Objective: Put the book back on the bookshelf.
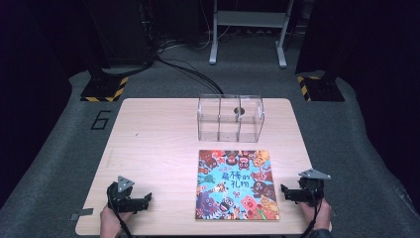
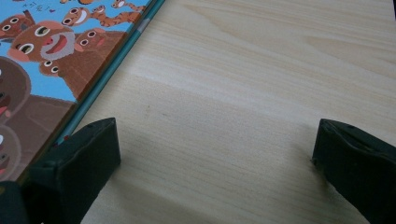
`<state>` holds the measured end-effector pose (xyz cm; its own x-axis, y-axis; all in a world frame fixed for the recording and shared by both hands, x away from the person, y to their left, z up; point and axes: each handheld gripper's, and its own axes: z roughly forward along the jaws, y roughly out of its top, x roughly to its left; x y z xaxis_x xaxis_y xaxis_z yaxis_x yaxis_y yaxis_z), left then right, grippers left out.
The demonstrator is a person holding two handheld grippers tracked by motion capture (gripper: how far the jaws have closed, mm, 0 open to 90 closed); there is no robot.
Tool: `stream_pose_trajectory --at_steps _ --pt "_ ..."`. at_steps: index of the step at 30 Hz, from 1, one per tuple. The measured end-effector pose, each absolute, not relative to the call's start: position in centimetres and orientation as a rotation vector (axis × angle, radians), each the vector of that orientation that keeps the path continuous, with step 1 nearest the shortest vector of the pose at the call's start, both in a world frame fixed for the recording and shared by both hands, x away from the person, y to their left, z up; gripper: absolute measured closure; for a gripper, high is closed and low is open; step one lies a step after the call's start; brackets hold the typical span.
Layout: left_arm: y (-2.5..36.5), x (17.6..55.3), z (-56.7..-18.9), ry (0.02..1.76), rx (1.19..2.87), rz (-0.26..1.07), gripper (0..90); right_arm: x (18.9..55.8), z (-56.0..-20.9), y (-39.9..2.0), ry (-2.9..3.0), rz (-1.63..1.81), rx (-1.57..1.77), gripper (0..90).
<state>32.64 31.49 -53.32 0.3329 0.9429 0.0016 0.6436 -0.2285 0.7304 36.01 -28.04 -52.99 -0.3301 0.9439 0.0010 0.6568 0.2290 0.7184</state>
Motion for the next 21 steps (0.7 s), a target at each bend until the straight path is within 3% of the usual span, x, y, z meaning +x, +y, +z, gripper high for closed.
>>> stream_pose_trajectory --at_steps 21 --pt "31.59 32.66 -53.16 1.397 1.983 0.596 0.0 36.54 -52.16 -27.69 2.134 0.916 1.487 0.0"
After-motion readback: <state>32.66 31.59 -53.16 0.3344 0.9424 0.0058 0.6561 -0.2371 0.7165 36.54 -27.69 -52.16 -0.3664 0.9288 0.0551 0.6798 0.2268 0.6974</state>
